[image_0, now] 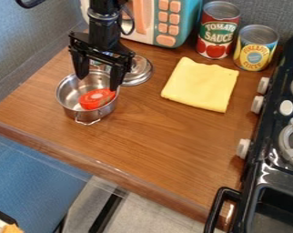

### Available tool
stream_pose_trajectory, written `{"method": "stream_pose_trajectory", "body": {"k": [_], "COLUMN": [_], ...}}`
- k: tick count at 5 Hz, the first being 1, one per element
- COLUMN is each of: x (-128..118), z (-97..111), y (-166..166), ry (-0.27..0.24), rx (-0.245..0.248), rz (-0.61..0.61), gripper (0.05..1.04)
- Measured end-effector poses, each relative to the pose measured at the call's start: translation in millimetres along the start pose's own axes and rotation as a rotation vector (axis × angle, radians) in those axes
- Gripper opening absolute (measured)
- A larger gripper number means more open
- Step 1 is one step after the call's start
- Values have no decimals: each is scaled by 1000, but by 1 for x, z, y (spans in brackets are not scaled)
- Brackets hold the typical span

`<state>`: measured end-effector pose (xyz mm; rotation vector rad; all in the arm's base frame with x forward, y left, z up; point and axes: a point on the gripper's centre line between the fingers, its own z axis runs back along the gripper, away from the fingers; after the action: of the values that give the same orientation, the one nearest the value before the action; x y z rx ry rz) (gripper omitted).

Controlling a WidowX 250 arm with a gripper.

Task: Put the red tomato below the lower right side of the silver pot

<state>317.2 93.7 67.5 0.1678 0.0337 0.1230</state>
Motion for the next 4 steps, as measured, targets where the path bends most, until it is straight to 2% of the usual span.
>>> {"method": "stream_pose_trajectory", "body": {"k": [1, 4], "x": [-3, -5], "z": [-11, -17], "y": [-2, -1], "ry": [35, 39], "rx": [-6, -12], "rz": [-5, 2], "gripper": [1000, 999]}}
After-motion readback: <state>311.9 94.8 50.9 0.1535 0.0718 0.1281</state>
